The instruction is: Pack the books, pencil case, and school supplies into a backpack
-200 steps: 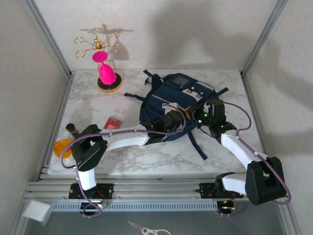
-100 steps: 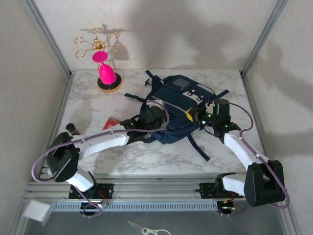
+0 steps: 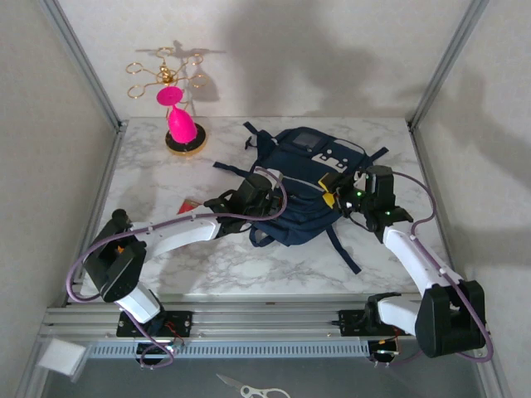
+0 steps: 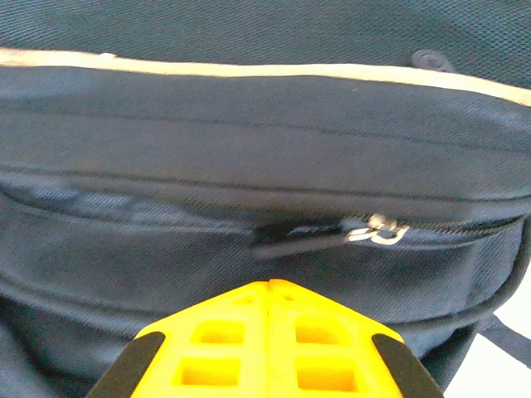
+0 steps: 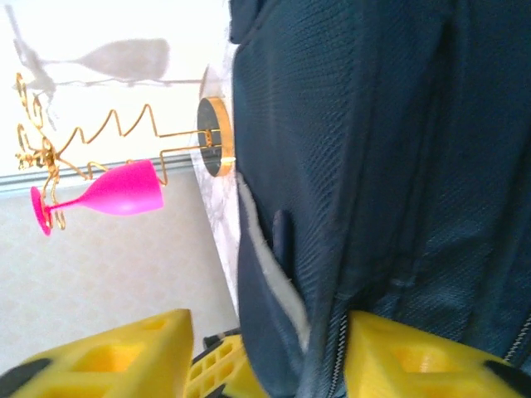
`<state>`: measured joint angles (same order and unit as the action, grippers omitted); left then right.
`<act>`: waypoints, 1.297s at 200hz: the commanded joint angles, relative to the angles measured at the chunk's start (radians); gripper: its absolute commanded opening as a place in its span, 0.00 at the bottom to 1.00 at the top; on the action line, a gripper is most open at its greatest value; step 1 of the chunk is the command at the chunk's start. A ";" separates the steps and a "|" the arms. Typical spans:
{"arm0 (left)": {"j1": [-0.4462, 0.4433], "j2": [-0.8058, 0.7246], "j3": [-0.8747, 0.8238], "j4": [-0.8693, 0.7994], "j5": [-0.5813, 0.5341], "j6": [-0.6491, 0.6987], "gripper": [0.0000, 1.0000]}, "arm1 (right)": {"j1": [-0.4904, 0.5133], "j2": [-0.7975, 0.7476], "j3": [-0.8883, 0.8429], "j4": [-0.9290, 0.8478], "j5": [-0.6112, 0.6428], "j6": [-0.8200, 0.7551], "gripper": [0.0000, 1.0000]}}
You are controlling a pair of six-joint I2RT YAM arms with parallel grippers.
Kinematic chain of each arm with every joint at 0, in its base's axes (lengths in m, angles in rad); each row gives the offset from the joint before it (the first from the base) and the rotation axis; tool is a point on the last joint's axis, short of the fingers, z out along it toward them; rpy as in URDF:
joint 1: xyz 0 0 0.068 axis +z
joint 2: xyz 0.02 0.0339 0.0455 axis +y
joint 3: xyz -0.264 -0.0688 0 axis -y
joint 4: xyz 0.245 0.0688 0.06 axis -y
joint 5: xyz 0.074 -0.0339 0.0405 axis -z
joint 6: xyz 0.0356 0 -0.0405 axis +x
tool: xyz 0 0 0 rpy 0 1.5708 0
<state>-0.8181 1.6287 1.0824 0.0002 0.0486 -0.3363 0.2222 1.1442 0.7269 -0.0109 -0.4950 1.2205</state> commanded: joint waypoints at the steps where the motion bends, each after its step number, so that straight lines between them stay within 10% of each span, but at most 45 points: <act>1: 0.000 0.060 0.048 0.075 0.097 0.010 0.00 | 0.055 -0.039 -0.012 0.073 0.100 0.091 0.53; 71: 0.000 0.112 0.041 0.215 0.198 -0.041 0.00 | 0.234 -0.043 -0.013 0.051 0.317 0.201 0.53; 135: 0.019 0.020 0.005 0.159 0.153 0.036 0.00 | 0.274 0.079 0.051 0.050 0.490 0.166 0.13; 155: 0.055 -0.039 -0.031 0.137 0.177 0.098 0.00 | 0.258 0.060 0.060 0.021 0.478 0.135 0.00; 204: 0.135 -0.124 -0.142 0.242 0.385 0.242 0.39 | 0.127 -0.003 0.077 0.000 0.266 0.051 0.00; 259: 0.095 -0.009 -0.073 0.313 0.481 0.299 0.43 | 0.026 -0.007 0.069 0.005 0.070 0.042 0.00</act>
<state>-0.6910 1.5780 0.9726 0.2386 0.4610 -0.0921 0.2745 1.1664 0.7567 -0.0586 -0.3466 1.2999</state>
